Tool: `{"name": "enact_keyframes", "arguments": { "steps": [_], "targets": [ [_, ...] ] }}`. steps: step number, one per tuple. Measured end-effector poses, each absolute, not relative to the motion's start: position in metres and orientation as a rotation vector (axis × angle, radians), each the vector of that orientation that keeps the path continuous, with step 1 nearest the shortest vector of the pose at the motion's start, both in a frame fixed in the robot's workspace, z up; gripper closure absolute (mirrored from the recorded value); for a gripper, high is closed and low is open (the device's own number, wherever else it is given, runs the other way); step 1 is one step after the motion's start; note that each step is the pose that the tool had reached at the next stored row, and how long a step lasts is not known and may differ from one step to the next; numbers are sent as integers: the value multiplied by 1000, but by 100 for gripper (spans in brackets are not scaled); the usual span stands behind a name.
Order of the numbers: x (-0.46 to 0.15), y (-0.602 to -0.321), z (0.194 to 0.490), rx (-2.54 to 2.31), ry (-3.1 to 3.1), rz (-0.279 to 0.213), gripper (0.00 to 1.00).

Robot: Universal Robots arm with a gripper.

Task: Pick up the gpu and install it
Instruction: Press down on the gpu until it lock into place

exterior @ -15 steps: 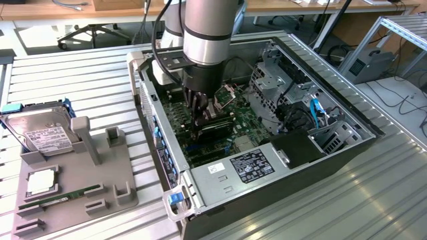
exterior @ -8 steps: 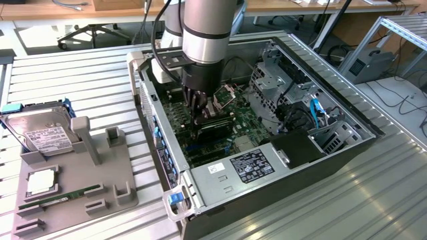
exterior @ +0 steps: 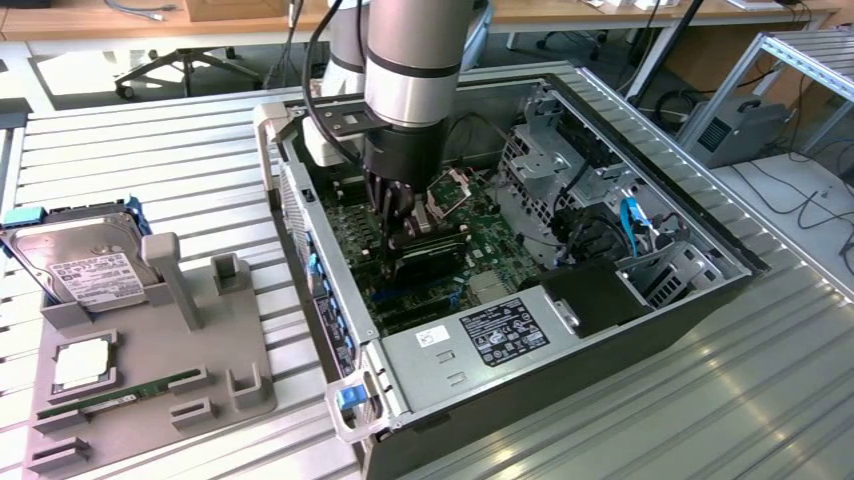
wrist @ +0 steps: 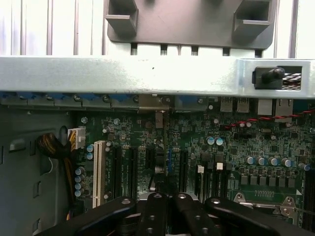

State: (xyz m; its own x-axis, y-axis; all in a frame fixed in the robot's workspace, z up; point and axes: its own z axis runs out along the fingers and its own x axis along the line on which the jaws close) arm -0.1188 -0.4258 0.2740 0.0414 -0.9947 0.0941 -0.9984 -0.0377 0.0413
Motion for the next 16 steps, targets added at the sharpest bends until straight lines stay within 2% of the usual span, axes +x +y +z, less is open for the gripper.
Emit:
{"name": "enact_keyframes", "arguments": {
  "steps": [16],
  "targets": [
    [-119,-425,269,2195,-2110,60,89]
  ]
}}
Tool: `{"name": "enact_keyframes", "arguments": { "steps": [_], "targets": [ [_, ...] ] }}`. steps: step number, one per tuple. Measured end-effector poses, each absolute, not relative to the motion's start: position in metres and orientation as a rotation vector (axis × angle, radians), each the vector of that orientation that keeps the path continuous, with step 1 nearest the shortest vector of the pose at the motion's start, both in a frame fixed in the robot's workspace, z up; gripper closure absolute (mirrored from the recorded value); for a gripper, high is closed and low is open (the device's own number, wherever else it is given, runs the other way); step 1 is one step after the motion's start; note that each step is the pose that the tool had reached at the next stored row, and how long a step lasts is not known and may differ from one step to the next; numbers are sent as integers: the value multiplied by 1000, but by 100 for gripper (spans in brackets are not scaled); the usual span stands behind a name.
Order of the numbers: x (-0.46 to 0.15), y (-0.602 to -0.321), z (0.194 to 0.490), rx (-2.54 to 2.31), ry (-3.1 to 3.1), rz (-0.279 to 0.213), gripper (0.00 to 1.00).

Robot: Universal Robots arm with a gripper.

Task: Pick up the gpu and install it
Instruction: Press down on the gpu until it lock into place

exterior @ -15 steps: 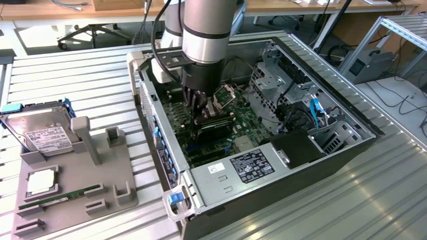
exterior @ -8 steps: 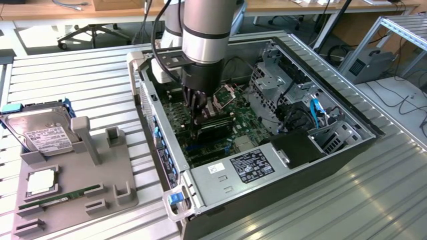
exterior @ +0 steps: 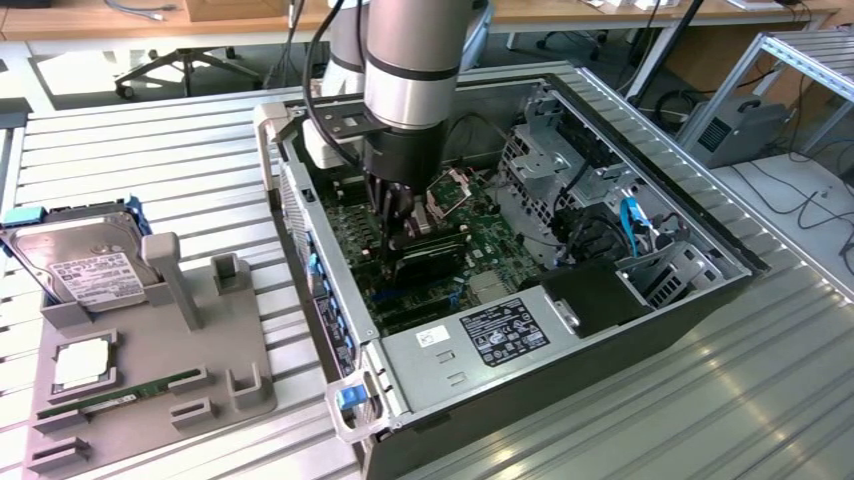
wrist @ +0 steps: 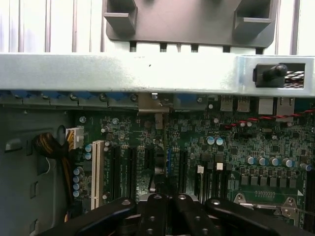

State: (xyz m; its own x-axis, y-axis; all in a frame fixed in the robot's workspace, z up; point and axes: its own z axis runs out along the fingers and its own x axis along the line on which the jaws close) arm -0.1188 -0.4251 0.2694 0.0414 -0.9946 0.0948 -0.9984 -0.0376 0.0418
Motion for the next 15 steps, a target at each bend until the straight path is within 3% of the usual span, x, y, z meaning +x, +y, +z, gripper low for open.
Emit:
{"name": "enact_keyframes", "arguments": {
  "steps": [7,15],
  "targets": [
    [-119,-425,271,2198,-2112,61,89],
    [-120,-425,294,2197,-2112,62,89]
  ]
}}
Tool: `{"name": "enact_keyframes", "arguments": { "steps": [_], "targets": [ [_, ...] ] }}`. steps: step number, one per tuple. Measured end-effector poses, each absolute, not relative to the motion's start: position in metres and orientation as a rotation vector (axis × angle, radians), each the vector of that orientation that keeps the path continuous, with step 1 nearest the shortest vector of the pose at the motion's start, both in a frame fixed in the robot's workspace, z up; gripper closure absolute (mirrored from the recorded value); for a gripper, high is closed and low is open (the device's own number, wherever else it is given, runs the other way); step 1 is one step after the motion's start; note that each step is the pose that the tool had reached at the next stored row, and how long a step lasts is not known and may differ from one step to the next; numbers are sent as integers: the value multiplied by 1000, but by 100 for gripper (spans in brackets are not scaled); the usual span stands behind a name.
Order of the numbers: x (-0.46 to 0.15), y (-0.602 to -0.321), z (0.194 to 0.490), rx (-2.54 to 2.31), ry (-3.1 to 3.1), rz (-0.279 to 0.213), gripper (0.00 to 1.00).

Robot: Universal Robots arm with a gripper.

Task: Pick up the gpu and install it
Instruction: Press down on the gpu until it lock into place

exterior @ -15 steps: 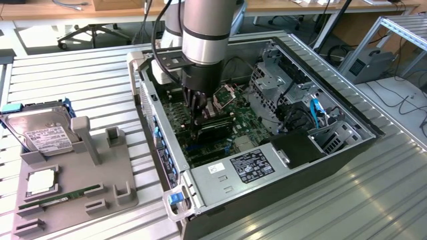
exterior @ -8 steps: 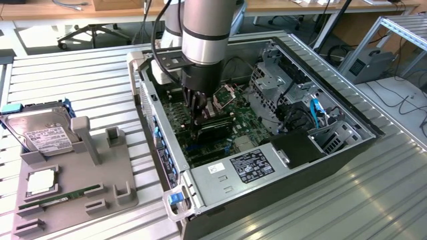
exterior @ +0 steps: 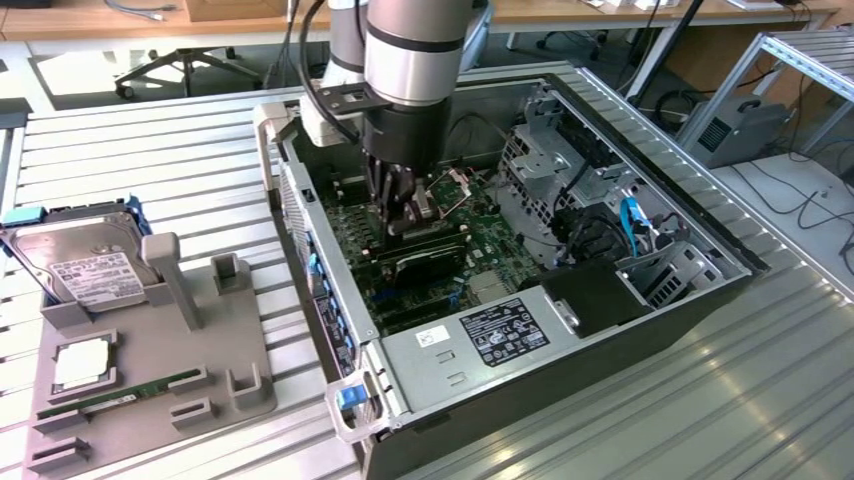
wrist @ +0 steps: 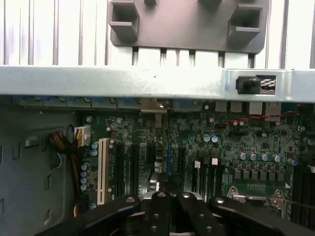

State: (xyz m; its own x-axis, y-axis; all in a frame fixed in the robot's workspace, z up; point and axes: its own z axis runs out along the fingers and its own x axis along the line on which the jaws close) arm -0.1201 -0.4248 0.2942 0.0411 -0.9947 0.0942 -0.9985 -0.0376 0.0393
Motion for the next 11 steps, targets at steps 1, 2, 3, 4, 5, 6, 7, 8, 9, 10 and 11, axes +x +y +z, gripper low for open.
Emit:
{"name": "enact_keyframes", "arguments": {
  "steps": [1,2,3,4,5,6,7,8,9,10,11],
  "targets": [
    [-121,-425,295,2197,-2112,63,89],
    [-123,-425,295,2198,-2113,64,89],
    [-126,-425,295,2198,-2113,65,89],
    [-129,-425,295,2198,-2113,66,89],
    [-131,-425,295,2198,-2114,67,89],
    [-133,-425,295,2199,-2114,67,89],
    [-136,-425,295,2199,-2114,68,89],
    [-138,-425,295,2199,-2115,69,89],
    [-141,-425,295,2200,-2115,70,89],
    [-144,-425,295,2201,-2116,72,89],
    [-146,-425,295,2201,-2117,73,89]
  ]
}}
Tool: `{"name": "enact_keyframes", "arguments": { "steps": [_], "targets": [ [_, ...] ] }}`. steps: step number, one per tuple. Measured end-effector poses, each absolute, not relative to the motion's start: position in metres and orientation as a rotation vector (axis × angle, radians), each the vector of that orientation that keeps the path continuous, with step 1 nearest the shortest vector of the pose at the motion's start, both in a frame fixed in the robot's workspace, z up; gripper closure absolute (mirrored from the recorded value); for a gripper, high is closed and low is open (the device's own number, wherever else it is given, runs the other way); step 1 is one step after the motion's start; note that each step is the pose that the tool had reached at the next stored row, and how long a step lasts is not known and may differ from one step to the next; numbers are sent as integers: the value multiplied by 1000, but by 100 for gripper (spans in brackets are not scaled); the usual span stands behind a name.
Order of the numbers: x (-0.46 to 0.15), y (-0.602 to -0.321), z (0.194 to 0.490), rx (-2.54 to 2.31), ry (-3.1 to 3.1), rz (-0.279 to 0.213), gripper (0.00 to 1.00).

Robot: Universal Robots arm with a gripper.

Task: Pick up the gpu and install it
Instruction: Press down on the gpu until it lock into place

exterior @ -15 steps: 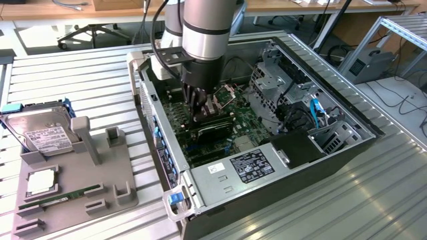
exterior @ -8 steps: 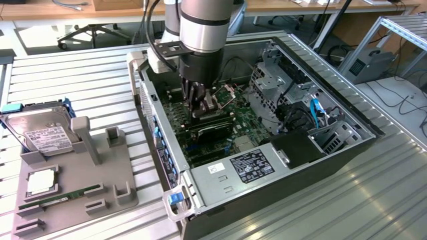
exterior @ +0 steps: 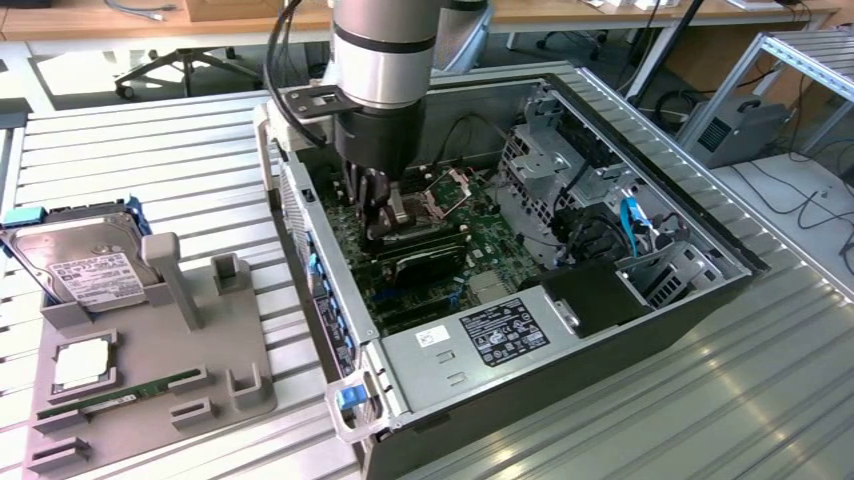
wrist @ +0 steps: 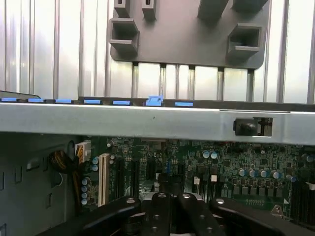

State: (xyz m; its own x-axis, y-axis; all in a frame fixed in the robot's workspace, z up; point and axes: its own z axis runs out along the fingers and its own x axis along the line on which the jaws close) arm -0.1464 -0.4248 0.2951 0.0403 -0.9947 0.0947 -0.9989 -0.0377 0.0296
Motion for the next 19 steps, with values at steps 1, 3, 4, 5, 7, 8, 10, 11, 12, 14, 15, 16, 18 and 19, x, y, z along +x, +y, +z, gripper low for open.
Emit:
{"name": "enact_keyframes", "arguments": {
  "steps": [1,3,4,5,7,8,10,11,12,14,15,16,18,19],
  "targets": [
    [-149,-425,295,2202,-2117,75,89],
    [-159,-425,295,2204,-2120,79,89],
    [-162,-425,295,2204,-2120,81,89],
    [-164,-425,295,2205,-2121,82,89],
    [-167,-425,295,2205,-2122,84,89],
    [-167,-425,295,2205,-2122,84,89],
    [-169,-425,295,2205,-2122,84,89],
    [-170,-425,295,2206,-2122,85,89],
    [-172,-425,295,2206,-2123,86,89],
    [-173,-425,295,2206,-2123,86,89],
    [-174,-425,295,2206,-2123,86,89],
    [-175,-425,295,2206,-2123,86,89],
    [-179,-425,295,2207,-2123,88,89],
    [-179,-425,295,2207,-2123,88,89]
  ]
}}
